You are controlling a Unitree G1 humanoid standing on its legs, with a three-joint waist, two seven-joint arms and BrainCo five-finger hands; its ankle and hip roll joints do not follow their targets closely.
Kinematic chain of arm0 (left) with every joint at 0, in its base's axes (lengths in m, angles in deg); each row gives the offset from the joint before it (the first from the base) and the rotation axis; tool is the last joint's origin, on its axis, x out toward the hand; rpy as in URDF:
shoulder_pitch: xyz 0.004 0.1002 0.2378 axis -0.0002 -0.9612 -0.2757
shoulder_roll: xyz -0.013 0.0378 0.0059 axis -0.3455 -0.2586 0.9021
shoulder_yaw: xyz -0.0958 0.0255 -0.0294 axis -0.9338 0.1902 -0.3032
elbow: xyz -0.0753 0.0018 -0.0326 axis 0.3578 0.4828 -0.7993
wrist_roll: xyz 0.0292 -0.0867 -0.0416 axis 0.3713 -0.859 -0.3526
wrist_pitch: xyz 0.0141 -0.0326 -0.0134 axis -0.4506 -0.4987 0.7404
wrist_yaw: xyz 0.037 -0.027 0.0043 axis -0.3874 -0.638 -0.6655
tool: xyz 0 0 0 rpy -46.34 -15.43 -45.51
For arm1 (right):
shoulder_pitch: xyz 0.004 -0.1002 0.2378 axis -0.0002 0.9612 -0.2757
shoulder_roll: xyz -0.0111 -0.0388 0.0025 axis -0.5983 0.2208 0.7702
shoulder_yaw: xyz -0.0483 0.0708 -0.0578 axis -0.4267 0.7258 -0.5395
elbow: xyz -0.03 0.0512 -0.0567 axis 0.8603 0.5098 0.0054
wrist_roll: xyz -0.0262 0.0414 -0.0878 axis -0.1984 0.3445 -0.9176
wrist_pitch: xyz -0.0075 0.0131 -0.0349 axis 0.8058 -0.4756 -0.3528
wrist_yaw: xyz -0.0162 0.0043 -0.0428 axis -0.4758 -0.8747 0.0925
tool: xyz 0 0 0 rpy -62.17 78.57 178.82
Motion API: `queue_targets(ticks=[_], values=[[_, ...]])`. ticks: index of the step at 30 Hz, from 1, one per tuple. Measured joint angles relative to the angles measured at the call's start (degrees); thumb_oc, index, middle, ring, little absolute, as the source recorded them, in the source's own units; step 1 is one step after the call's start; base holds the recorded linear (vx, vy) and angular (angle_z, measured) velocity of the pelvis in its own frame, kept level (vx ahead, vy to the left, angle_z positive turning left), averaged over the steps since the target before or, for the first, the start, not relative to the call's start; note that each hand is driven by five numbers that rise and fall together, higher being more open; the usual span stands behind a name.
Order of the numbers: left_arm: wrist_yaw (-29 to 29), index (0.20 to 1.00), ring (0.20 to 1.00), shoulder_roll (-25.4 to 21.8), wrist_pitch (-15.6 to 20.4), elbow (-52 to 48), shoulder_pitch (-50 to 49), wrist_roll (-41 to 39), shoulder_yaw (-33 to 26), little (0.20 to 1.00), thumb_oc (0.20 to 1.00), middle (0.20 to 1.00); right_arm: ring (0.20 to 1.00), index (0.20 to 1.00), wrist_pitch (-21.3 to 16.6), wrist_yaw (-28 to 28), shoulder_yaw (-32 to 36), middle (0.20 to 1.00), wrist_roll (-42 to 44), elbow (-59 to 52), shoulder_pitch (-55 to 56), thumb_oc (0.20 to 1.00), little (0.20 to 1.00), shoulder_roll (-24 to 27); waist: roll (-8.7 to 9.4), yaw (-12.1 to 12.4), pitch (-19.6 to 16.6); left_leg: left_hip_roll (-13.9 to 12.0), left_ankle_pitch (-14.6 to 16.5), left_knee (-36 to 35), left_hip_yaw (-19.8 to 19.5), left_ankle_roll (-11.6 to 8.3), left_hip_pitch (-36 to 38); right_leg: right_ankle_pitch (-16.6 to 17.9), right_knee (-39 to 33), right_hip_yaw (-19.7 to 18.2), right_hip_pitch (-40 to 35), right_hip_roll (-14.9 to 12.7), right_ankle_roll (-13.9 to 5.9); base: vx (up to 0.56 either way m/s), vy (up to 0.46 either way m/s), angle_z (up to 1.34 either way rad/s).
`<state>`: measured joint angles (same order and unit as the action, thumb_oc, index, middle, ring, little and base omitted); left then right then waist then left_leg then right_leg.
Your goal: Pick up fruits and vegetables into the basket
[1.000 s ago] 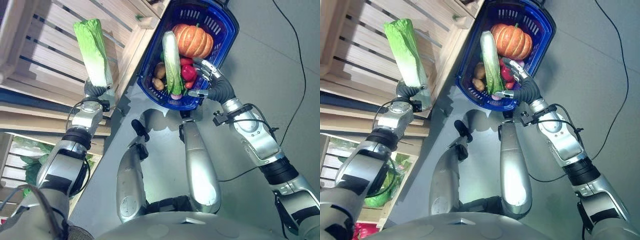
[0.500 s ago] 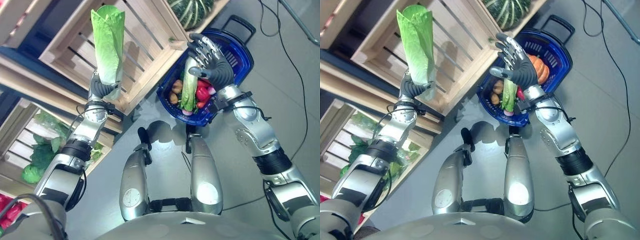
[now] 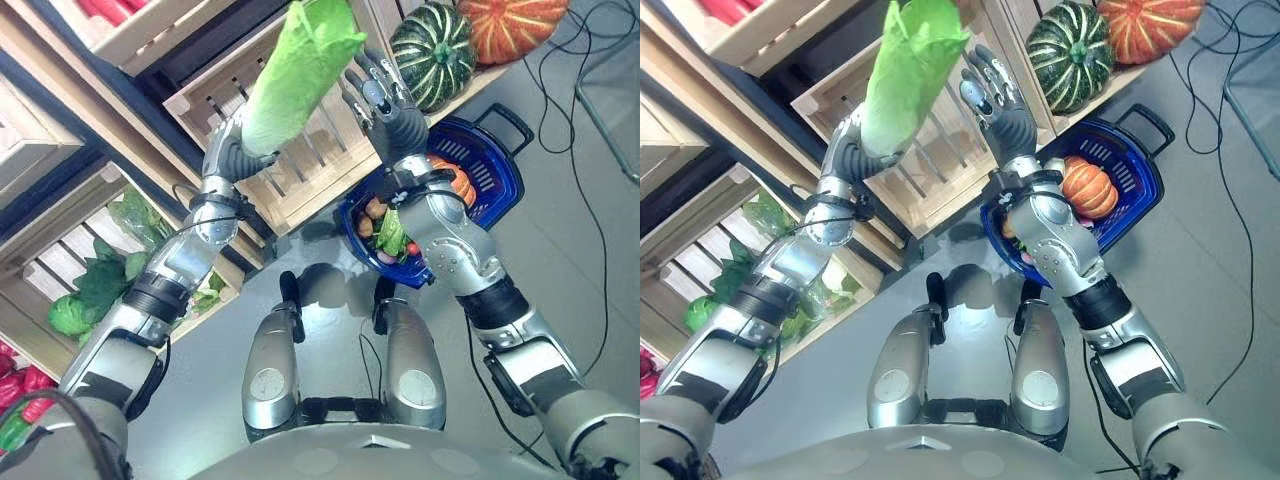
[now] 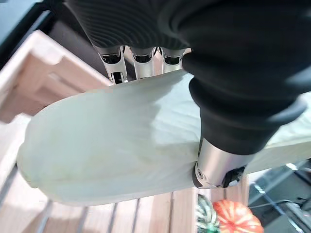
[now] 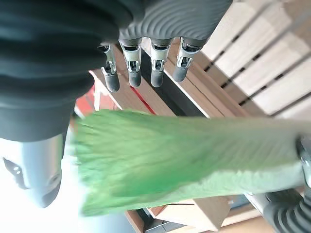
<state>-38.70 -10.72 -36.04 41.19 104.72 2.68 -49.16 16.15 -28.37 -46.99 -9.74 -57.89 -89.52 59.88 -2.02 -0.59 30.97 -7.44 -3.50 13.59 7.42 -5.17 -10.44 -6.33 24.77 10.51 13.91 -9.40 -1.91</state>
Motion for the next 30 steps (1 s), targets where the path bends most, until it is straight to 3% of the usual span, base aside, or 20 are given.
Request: queue_targets(ticks=[3, 7, 14, 17, 25, 29, 30], values=[[0.28, 0.200, 0.200, 0.00, -0.27, -0.54, 1.32, 1.38, 1.88, 0.200, 0.200, 0.200, 1.000, 1.000, -0.24, -2.26, -0.04, 1.000, 2.16, 2.89, -0.33, 1.000, 1.000, -2.29, 1.97, 0.45, -1.51, 0.21, 0.11, 0.00, -0.20, 0.14, 0.24, -0.09, -0.24, 0.25, -0.56, -0.26, -0.14, 0.06, -0.025, 0.07], [0.61, 0.200, 0.200, 0.07, -2.29, -0.55, 2.22, 4.81, 4.34, 0.200, 0.200, 0.200, 1.000, 1.000, -0.26, -5.15, -0.82, 1.000, 2.78, 5.26, -0.33, 1.000, 1.000, -3.74, 3.03, 0.41, -2.96, 0.60, 0.43, 0.08, -0.50, 0.67, 0.70, -0.16, -0.91, 0.89, -1.69, -0.88, -0.32, 0.05, -0.023, 0.07], [1.07, 0.200, 0.200, 0.33, -5.83, -0.55, 2.13, 9.23, 7.92, 0.200, 0.200, 0.200, 1.000, 1.000, 0.03, -7.45, -4.21, 1.000, 2.81, 9.92, -0.07, 1.000, 1.000, -5.48, 3.04, 0.48, -8.31, 0.56, 0.65, -0.03, -0.37, 0.63, 0.72, -0.14, -1.90, 1.15, -2.25, -0.93, -0.47, 0.01, -0.002, 0.02], [2.85, 0.200, 0.200, 0.92, -7.47, -0.57, 2.37, 10.39, 8.30, 0.200, 0.200, 0.200, 1.000, 1.000, 0.21, -7.54, -4.45, 1.000, 2.79, 11.04, -0.07, 1.000, 1.000, -5.78, 3.03, 0.42, -8.94, 0.59, 0.63, 0.03, -0.32, 0.61, 0.87, -0.14, -1.89, 1.16, -2.41, -0.92, -0.49, 0.00, 0.000, 0.00], [12.93, 0.200, 0.200, 2.20, -12.18, -1.95, 3.32, 10.19, 9.28, 0.200, 0.200, 0.200, 1.000, 1.000, 0.58, -4.07, -4.93, 1.000, 1.63, 12.08, 0.95, 1.000, 1.000, -3.83, 2.91, 0.54, -9.00, 0.70, 0.56, 0.04, -0.49, 0.71, 0.80, -0.10, -1.74, 1.24, -2.43, -1.21, -0.53, 0.00, 0.000, 0.00], [17.92, 0.200, 0.200, 1.46, -12.62, -3.65, 3.44, 9.94, 8.92, 0.200, 0.200, 0.200, 1.000, 1.000, 0.75, 0.71, -6.05, 1.000, 1.32, 12.08, 0.96, 1.000, 1.000, -0.39, 1.71, 0.54, -9.67, 1.04, 0.50, -0.30, -0.53, 0.81, 0.75, -0.08, -1.90, 1.48, -2.42, -1.59, -0.67, 0.00, 0.000, 0.00], [18.69, 0.200, 0.200, 1.33, -12.62, -3.75, 3.45, 9.62, 8.88, 0.200, 0.200, 0.200, 0.837, 0.837, 0.75, 1.45, -6.38, 0.837, 1.31, 12.08, 0.96, 0.837, 0.837, 0.16, 1.37, 0.54, -9.86, 1.14, 0.45, -0.40, -0.58, 0.85, 0.75, -0.10, -1.93, 1.56, -2.42, -1.68, -0.72, -0.02, -0.006, 0.04]])
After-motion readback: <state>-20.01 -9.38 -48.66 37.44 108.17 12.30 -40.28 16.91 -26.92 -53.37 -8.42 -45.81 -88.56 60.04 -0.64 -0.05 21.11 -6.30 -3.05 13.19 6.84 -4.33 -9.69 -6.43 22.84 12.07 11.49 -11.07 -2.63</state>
